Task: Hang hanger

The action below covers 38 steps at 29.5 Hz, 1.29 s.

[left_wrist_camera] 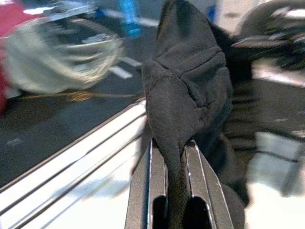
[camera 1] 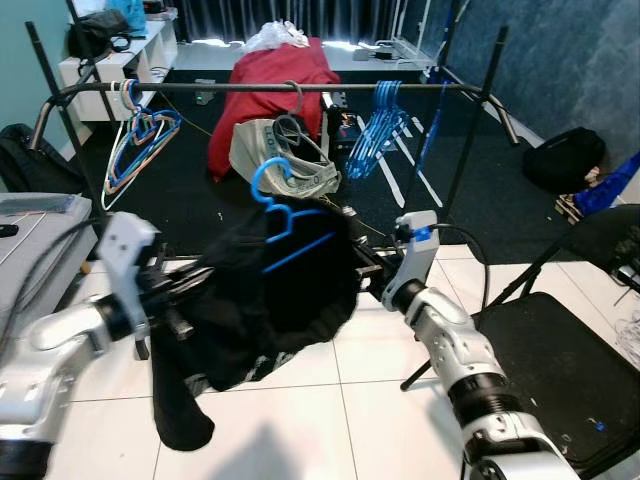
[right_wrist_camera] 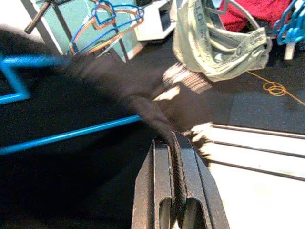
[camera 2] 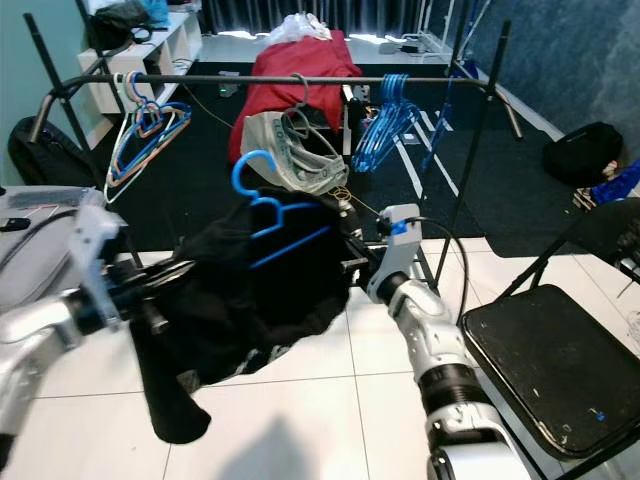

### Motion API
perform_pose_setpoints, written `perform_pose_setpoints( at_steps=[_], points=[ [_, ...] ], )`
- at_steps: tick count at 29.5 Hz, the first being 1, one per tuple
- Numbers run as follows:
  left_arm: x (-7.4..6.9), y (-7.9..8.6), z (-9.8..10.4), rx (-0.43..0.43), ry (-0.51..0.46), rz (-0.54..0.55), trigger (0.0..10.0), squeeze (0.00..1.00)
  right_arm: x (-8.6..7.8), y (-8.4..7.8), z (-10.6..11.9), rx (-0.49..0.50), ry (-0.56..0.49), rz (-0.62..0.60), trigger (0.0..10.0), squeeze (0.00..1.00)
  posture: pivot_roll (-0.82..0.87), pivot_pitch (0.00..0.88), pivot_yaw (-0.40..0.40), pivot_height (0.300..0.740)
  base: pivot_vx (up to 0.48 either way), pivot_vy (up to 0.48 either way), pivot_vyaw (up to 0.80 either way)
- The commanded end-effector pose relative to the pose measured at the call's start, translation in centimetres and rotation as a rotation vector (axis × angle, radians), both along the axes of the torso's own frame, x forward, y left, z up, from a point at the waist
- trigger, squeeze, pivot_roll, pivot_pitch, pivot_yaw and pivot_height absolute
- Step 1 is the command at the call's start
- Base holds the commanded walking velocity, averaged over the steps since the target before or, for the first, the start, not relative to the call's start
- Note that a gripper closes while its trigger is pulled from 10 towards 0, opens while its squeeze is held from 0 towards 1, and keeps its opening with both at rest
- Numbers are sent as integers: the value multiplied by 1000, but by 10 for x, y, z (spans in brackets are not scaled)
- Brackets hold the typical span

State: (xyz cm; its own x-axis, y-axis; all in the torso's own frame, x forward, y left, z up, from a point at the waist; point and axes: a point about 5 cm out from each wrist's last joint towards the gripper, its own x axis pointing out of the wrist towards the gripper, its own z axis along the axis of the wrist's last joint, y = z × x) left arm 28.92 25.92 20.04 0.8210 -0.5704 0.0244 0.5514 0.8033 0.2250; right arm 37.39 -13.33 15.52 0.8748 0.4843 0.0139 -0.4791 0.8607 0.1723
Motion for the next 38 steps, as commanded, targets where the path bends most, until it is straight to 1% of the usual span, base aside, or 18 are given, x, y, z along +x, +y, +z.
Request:
perform_pose_setpoints(
  at_steps=[1, 2, 4, 8, 12, 14, 15, 19, 20, 21, 23, 24, 27, 28, 31, 33, 36, 38],
  points=[
    [6, 23, 7, 78, -59, 156, 10000, 0, 2, -5, -3, -41, 8, -23, 0, 0, 22, 71, -68, 740, 0, 0, 0],
    [6, 23, 7, 78, -59, 156, 10000, 0, 2, -5, -3, -41, 8, -23, 0, 0, 22, 71, -68, 740, 0, 0, 0],
    [13, 34, 3, 100, -49, 288, 10000, 0, 4, -1, -2, -31, -1, -17, 0, 0, 50, 74, -82, 740, 0, 0, 0],
    [11, 39, -6, 17, -63, 437, 10000, 0, 7, 16, 2, -9, -23, 31, 0, 0, 92, 76, -123, 740, 0, 0, 0],
    [0, 35, -16, -21, -73, 459, 10000, 0, 10, 24, 8, -3, -46, 45, 0, 0, 119, 72, -151, 740, 0, 0, 0],
    [-11, 35, -17, -29, -86, 448, 10000, 0, 13, 16, 15, -12, -70, 19, 0, 0, 150, 73, -192, 740, 0, 0, 0],
    [-11, 35, -17, -29, -86, 448, 10000, 0, 13, 16, 15, -12, -70, 19, 0, 0, 150, 73, -192, 740, 0, 0, 0],
    [-30, 38, -3, -25, -144, 355, 10000, 0, 21, -18, 31, -18, -107, -70, 0, 0, 188, 68, -243, 740, 0, 0, 0],
    [-30, 38, -3, -25, -144, 355, 10000, 0, 21, -18, 31, -18, -107, -70, 0, 0, 188, 68, -243, 740, 0, 0, 0],
    [-35, 39, 3, -32, -159, 331, 10000, 0, 23, -30, 37, -14, -118, -97, 0, 0, 196, 64, -251, 740, 0, 0, 0],
    [-41, 38, 10, -39, -168, 296, 10000, 0, 24, -41, 43, -8, -128, -120, 0, 0, 196, 64, -251, 740, 0, 0, 0],
    [-41, 38, 10, -39, -168, 296, 10000, 0, 24, -41, 43, -8, -128, -120, 0, 0, 196, 64, -251, 740, 0, 0, 0],
    [-62, 23, 28, -58, -180, 92, 10000, 0, 24, -73, 54, -28, -148, -205, 0, 0, 196, 36, -244, 740, 0, 0, 0],
    [-62, 23, 28, -58, -180, 92, 10000, 0, 24, -73, 54, -28, -148, -205, 0, 0, 196, 36, -244, 740, 0, 0, 0],
    [-75, 2, 36, -21, -141, -125, 10000, 0, 21, -95, 56, -49, -151, -270, 0, 0, 177, 23, -223, 740, 0, 0, 0],
    [-75, 2, 36, -21, -141, -125, 10000, 0, 21, -95, 56, -49, -151, -270, 0, 0, 177, 23, -223, 740, 0, 0, 0],
    [-89, -10, 39, 106, -47, -327, 10000, 0, 14, -124, 55, -81, -146, -346, 0, 0, 156, 24, -207, 740, 0, 0, 0],
    [-89, -10, 39, 106, -47, -327, 10000, 0, 14, -124, 55, -81, -146, -346, 0, 0, 156, 24, -207, 740, 0, 0, 0]
  ],
)
